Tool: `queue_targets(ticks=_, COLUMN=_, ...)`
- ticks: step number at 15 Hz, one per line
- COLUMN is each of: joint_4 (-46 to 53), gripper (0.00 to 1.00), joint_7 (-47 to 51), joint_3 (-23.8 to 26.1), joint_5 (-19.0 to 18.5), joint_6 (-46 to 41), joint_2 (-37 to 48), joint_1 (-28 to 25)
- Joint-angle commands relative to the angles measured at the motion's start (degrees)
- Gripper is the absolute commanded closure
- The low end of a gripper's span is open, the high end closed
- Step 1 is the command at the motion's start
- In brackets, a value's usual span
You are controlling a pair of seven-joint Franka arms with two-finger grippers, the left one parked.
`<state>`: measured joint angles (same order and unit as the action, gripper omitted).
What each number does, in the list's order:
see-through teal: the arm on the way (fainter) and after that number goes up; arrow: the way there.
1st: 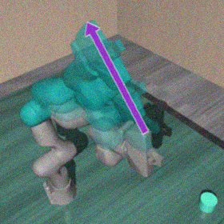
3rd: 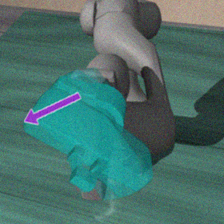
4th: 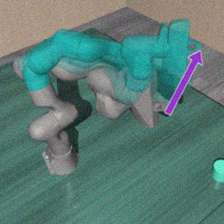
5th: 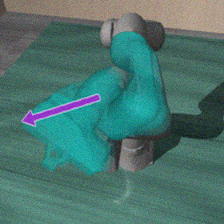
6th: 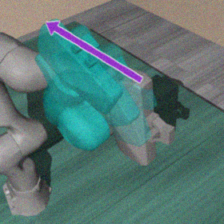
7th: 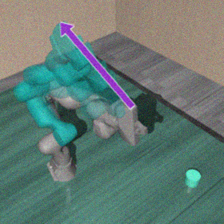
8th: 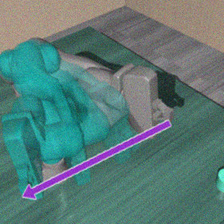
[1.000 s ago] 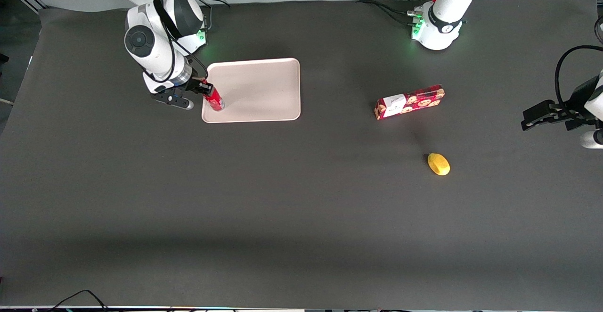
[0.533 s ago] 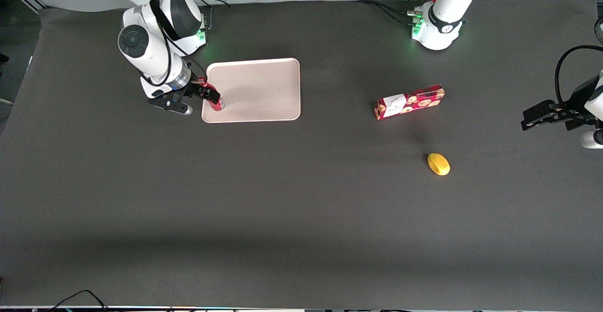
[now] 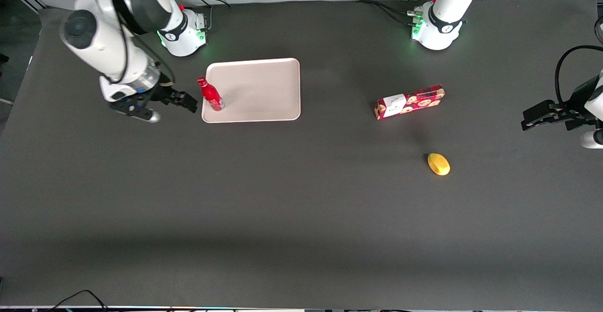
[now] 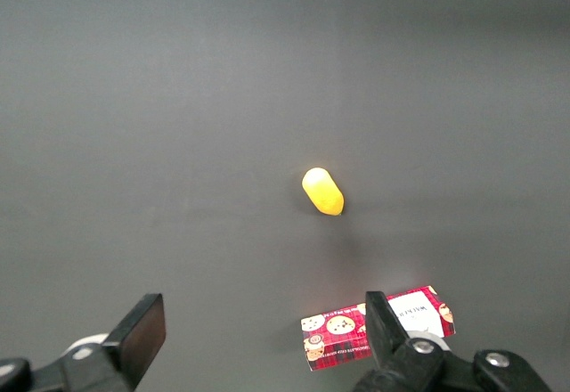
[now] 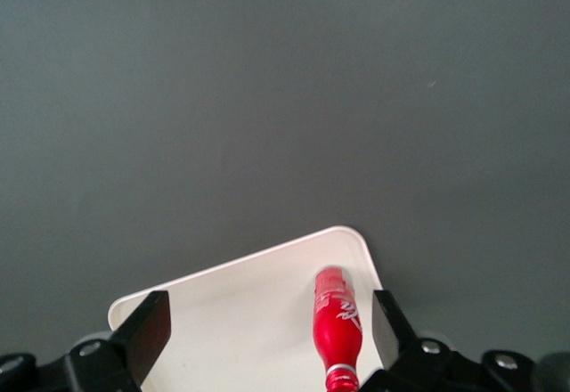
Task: Place coke bottle on tray
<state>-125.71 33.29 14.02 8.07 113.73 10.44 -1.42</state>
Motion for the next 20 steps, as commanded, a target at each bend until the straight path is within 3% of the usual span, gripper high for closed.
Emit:
queue_targets(ticks=1, joint_4=18.0, gripper=0.0, joint_7=-0.2, joint_3=-4.5, joint_5=-2.0, joint_6=-7.4, joint_2=-10.4, joint_1=0.3)
queue_targets(ticks=6, joint_4=32.5, gripper=0.0, joint_7=-0.2, joint_3=-4.9, joint_5=-2.2, joint_6=-8.1, joint_2=-18.8, joint_1=4.1)
queue_targets(ticks=9, joint_4=34.6, gripper=0.0, joint_7=-1.2, joint_3=-6.0, joint_5=-5.8, joint_6=-8.0, joint_2=-20.6, joint_1=4.1)
queue_targets(ticks=11, joint_4=33.0, gripper=0.0, joint_7=-1.3, joint_3=-6.4, joint_5=-5.5, joint_6=-8.1, joint_2=-20.5, joint_1=5.1)
queue_targets(ticks=13, joint_4=28.9, gripper=0.0, joint_7=-1.0, joint_3=-7.9, joint_5=-5.4, joint_6=-7.5, joint_2=-18.5, joint_1=2.9)
queue_targets(ticks=15, joint_4=25.2, gripper=0.0, joint_7=-1.0, joint_3=-15.7, joint_5=-5.2, joint_6=-7.4, joint_2=-15.8, joint_1=-5.0)
queue_targets(ticks=16, joint_4=23.2, gripper=0.0, joint_7=-1.1, joint_3=-17.3, joint_5=-5.0, joint_6=-6.9, joint_2=-14.3, joint_1=-6.2)
queue_targets(ticks=20, joint_4=14.5, gripper=0.0, joint_7=-6.7, joint_3=-17.5, joint_5=-4.3, joint_6=-3.6, joint_2=-7.5, joint_1=-5.4)
